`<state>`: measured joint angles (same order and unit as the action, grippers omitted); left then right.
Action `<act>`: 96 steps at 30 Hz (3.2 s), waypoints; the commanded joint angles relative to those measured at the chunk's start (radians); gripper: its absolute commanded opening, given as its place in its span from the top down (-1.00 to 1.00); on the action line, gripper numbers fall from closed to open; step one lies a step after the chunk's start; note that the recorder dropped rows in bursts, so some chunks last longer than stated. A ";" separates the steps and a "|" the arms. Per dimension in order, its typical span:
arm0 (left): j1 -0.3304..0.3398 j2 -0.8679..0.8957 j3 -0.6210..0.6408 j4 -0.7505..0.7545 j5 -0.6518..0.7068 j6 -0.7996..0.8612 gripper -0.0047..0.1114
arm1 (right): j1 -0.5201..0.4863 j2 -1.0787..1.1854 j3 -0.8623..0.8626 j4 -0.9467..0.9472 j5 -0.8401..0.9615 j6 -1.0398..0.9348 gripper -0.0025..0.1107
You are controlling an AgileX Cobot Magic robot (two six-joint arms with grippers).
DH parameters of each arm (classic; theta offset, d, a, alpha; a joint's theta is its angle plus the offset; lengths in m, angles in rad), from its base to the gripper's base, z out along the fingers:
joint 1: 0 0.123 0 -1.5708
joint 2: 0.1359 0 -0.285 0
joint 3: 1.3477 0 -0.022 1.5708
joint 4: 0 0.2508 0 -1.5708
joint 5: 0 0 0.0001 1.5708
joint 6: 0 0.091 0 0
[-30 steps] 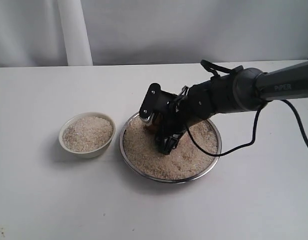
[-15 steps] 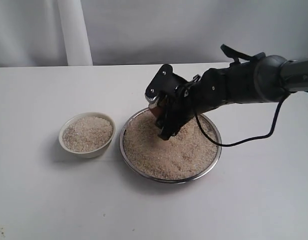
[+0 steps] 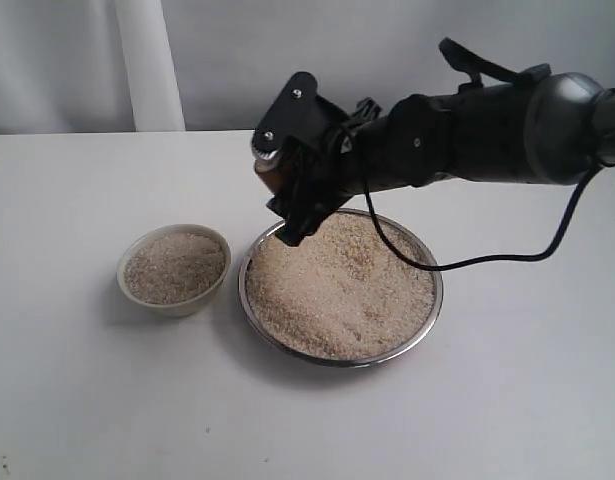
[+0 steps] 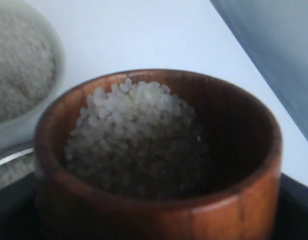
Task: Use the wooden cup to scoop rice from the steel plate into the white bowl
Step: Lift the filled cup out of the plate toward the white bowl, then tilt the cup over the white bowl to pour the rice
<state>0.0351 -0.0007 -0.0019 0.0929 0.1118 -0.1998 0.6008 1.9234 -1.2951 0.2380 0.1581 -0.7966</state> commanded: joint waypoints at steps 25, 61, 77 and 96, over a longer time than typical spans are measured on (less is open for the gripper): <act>-0.005 0.001 0.002 -0.005 -0.003 -0.005 0.92 | 0.277 0.403 -0.603 -0.993 0.447 0.283 0.96; -0.005 0.001 0.002 -0.005 -0.003 -0.005 0.92 | 0.340 0.442 -0.603 -1.405 0.485 0.353 0.96; -0.005 0.001 0.002 -0.005 -0.003 -0.005 0.92 | 0.358 0.442 -0.603 -1.405 0.661 0.320 0.96; -0.005 0.001 0.002 -0.005 -0.003 -0.005 0.92 | 0.420 0.404 -0.603 -1.255 0.791 0.197 0.96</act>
<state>0.0351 -0.0007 -0.0019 0.0929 0.1118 -0.1998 1.0134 2.3520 -1.8917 -1.0139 0.9142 -0.5703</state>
